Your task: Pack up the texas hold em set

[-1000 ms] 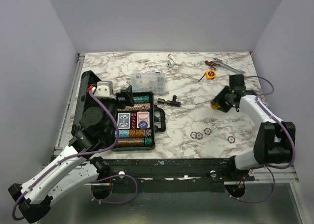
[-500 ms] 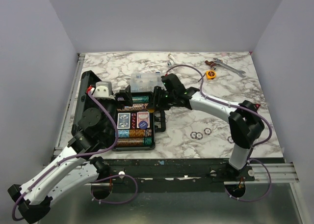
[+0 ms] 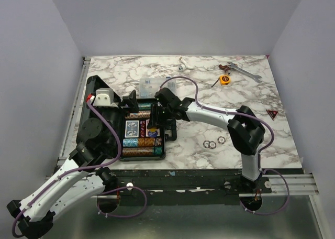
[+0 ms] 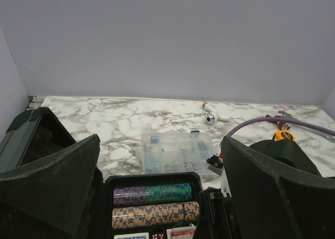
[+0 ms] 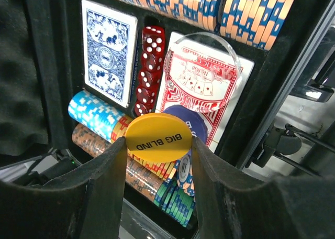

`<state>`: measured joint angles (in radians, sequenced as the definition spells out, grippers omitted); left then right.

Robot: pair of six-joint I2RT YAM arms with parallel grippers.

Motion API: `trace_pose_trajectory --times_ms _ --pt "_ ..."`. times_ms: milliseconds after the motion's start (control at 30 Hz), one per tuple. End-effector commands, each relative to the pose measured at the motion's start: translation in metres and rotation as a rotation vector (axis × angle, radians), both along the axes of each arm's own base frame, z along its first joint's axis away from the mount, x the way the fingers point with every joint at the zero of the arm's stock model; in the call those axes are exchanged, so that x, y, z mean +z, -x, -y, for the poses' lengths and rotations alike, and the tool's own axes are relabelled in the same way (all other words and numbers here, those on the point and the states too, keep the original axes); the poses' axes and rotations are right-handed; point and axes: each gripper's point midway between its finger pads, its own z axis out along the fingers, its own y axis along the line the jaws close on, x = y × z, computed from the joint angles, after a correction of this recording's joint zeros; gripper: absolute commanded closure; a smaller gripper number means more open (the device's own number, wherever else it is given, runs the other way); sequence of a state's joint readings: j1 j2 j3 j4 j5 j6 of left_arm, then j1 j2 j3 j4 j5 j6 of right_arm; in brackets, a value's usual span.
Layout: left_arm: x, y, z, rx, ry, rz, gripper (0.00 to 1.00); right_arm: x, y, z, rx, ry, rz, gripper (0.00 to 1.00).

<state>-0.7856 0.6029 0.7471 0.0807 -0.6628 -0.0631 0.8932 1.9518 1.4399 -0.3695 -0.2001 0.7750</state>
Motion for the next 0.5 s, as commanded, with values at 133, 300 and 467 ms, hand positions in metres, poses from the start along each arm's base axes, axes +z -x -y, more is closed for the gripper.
trace_pose_trajectory --times_ms 133,300,467 --pt "0.009 0.002 -0.002 0.005 0.021 0.018 0.01 -0.027 0.015 0.005 0.03 0.133 -0.008 0.68" --pt "0.009 0.002 -0.002 0.002 0.023 0.018 0.02 -0.031 0.012 0.009 0.025 0.151 0.01 0.67" --pt "0.009 0.002 -0.002 0.001 0.021 0.016 0.02 -0.037 0.015 0.008 0.031 0.152 -0.005 0.61"
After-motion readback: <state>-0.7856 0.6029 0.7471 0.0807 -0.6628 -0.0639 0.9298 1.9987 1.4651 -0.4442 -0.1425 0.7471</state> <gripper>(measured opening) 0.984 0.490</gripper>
